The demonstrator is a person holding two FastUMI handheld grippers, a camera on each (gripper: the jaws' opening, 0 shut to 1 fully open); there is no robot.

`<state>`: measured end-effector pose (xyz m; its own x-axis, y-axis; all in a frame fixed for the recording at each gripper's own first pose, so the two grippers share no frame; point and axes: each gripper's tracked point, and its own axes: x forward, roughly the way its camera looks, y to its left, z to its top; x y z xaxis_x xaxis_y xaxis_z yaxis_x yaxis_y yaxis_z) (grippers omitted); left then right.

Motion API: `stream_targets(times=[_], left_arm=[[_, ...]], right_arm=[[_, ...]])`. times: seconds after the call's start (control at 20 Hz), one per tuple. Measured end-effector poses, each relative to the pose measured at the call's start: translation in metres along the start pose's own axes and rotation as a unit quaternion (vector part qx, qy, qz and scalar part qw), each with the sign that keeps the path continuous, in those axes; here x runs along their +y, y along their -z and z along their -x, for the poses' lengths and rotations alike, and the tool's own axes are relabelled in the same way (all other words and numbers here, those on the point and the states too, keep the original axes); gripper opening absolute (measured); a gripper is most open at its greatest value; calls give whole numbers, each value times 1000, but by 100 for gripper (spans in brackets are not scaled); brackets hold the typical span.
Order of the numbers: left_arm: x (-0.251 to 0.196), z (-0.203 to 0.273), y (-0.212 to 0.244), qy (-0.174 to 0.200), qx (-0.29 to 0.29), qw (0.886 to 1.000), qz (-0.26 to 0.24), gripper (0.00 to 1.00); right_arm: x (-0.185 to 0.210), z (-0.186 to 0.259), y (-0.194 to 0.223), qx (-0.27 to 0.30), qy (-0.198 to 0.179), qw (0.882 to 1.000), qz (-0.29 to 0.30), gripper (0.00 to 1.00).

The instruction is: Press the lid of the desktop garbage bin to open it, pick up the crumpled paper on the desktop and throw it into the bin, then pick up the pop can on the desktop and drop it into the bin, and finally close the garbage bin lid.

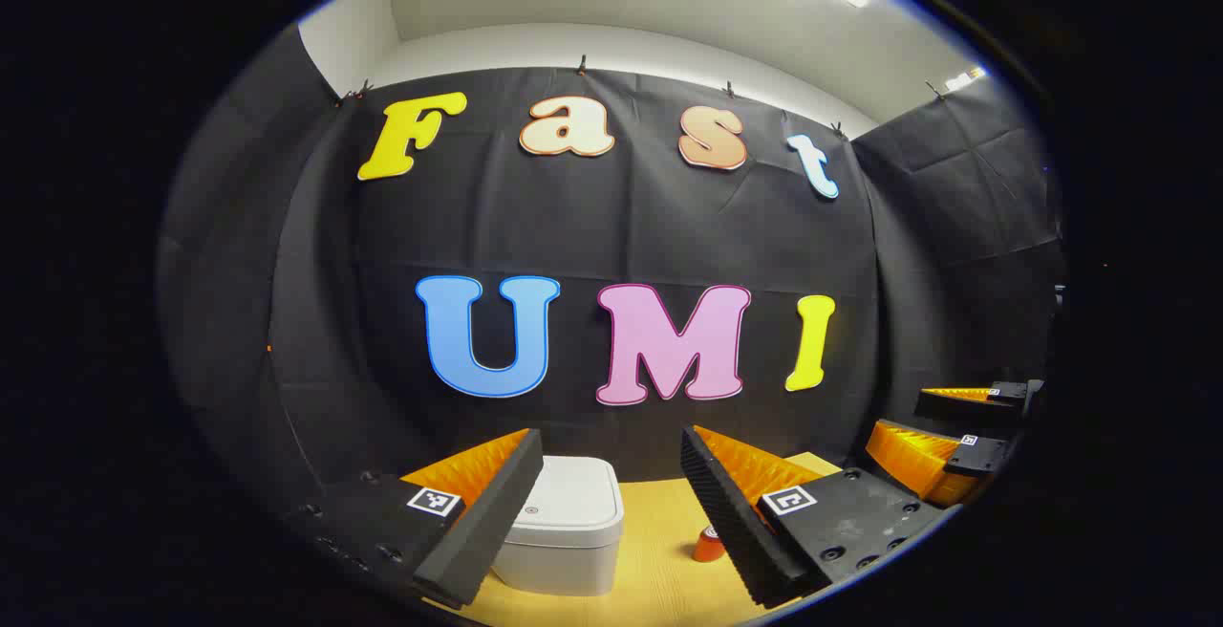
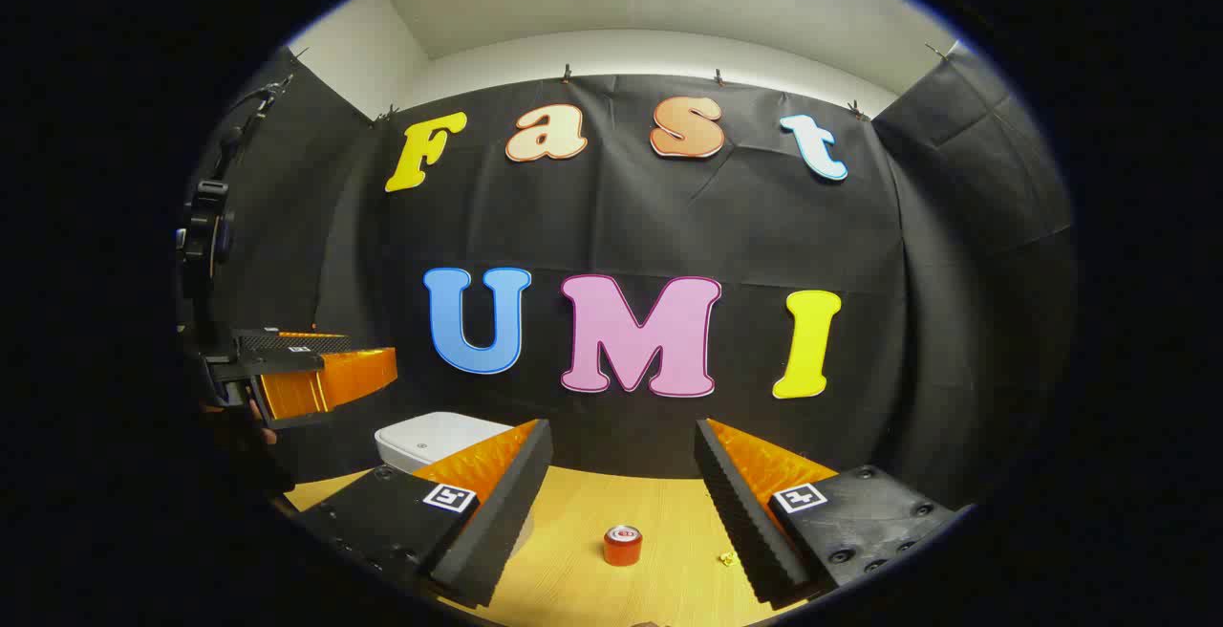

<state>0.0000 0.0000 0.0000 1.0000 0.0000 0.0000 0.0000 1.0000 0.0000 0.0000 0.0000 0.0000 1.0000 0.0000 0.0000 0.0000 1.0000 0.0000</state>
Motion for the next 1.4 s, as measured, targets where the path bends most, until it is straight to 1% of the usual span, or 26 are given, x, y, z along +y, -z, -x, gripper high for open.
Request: stream_targets(times=[0.15, 0.3, 0.35, 0.4, 0.55, 1.1, 1.25, 1.4], left_arm=[[2, -1, -1, -5, -2, 1000, -2, 99], [4, 0, -3, -10, -5, 1000, -1, 99], [5, 0, -3, -12, -7, 1000, 1, 99], [6, 0, -5, -12, -10, 1000, 2, 99], [11, -1, -2, -16, -9, 1000, -2, 99], [2, -11, -2, 8, -16, 1000, 2, 98], [4, -18, 3, 11, -7, 1000, 8, 99], [13, -25, 6, 5, 0, 1000, 12, 98]], right_arm=[[-4, -1, -1, -1, 2, 1000, 1, 96], [-11, -5, -4, -5, 11, 1000, -6, 96], [-13, -6, -3, -4, 15, 1000, -5, 100], [-15, -6, -3, -4, 20, 1000, -3, 96], [-17, -7, -4, -5, 28, 1000, 0, 96], [-29, -1, -8, -8, 55, 998, 13, 96], [-33, 1, -4, -4, 61, 998, 16, 96], [-39, 1, 0, 2, 68, 998, 15, 96]])
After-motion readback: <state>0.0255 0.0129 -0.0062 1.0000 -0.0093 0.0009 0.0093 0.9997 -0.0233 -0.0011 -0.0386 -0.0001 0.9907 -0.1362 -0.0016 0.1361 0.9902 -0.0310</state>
